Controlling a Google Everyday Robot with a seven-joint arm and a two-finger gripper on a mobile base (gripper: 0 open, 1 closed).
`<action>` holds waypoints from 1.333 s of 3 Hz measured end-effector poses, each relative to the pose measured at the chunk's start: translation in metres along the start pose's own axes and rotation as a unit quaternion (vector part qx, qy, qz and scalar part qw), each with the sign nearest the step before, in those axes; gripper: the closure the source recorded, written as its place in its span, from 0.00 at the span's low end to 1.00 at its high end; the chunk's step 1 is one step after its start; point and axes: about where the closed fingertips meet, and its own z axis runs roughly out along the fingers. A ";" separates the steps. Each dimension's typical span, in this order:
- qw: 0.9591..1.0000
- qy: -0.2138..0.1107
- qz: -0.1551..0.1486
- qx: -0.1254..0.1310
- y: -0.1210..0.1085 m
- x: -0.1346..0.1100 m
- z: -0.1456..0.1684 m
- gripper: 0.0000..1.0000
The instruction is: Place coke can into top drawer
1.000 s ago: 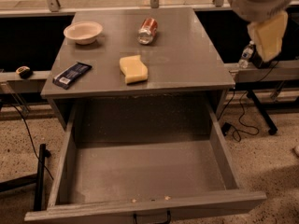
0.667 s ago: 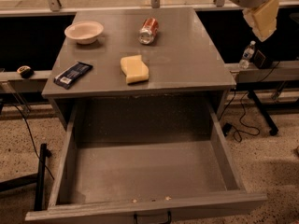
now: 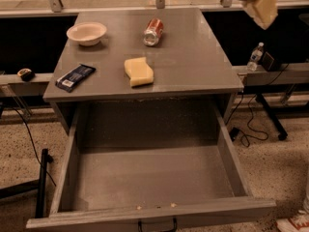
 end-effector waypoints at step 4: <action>0.985 -0.101 -0.136 0.035 -0.134 -0.041 0.218 0.00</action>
Offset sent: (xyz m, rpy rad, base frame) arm 0.2075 0.0776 -0.0391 0.0779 0.1427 0.3217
